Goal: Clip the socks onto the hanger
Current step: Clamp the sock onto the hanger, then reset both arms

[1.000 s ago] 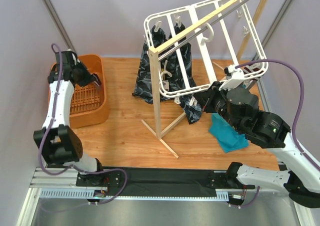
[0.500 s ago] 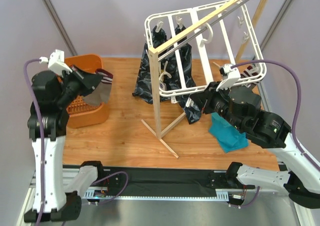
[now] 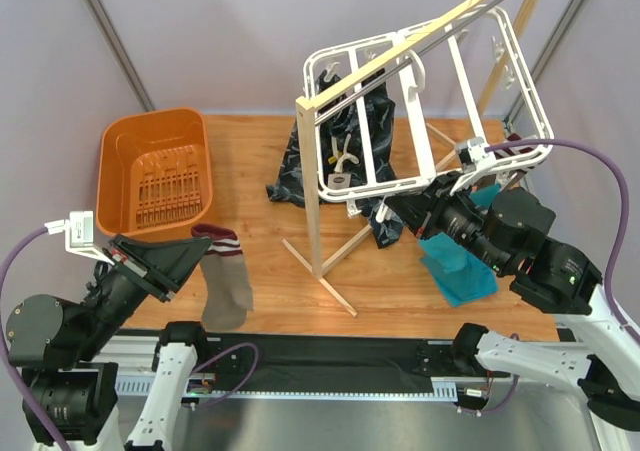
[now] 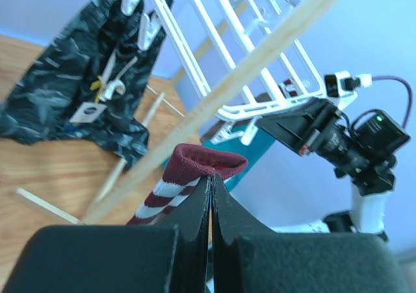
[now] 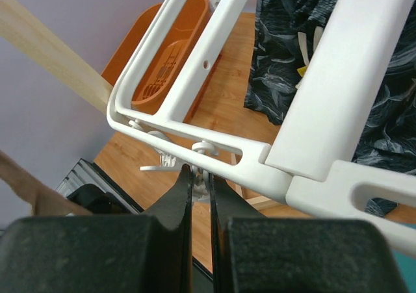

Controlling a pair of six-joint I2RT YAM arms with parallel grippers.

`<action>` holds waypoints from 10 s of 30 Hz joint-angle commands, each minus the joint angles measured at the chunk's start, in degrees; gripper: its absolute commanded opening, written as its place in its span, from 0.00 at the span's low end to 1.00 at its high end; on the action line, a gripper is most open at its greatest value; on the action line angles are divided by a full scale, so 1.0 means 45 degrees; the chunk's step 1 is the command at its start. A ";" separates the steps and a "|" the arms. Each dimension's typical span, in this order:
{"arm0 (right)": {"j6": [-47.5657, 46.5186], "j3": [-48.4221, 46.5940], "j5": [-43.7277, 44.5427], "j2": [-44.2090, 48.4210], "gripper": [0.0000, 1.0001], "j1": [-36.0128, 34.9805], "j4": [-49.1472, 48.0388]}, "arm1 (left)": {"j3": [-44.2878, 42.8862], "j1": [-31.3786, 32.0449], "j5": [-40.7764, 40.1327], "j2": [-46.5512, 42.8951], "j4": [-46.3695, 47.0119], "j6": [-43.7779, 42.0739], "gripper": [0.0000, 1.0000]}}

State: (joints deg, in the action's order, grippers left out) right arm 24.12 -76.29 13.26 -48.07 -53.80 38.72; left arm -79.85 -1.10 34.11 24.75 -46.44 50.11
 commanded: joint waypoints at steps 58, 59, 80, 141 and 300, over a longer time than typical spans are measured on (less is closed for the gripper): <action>0.1652 -0.0528 -0.3726 -0.1817 0.00 -0.0115 -0.2156 | 0.3038 1.1690 -0.4297 0.5632 0.5905 0.1365 0.00; 0.1633 -0.0488 -0.3746 -0.1759 0.00 -0.0115 -0.2217 | 0.3077 1.1729 -0.4492 0.5690 0.5905 0.1384 0.00; 0.1242 -0.0039 -0.4254 -0.1719 0.00 -0.0134 -0.2315 | 0.2472 1.1808 -0.4669 0.6686 0.6100 0.1267 0.00; 0.1067 -0.1288 -0.2965 -0.2482 0.00 -0.0115 -0.0832 | 0.1808 1.4894 -1.0567 0.5847 0.4813 -0.3986 0.00; 0.5049 1.7989 0.3477 1.1366 1.00 -0.0115 -0.6110 | 1.9230 1.4855 -0.8458 -0.6965 1.5045 -0.1331 1.00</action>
State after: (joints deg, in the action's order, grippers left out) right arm 43.16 -2.59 22.48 -0.49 -54.30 5.76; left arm -1.54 65.98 -8.27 0.32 12.38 44.84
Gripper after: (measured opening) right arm 0.998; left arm 0.993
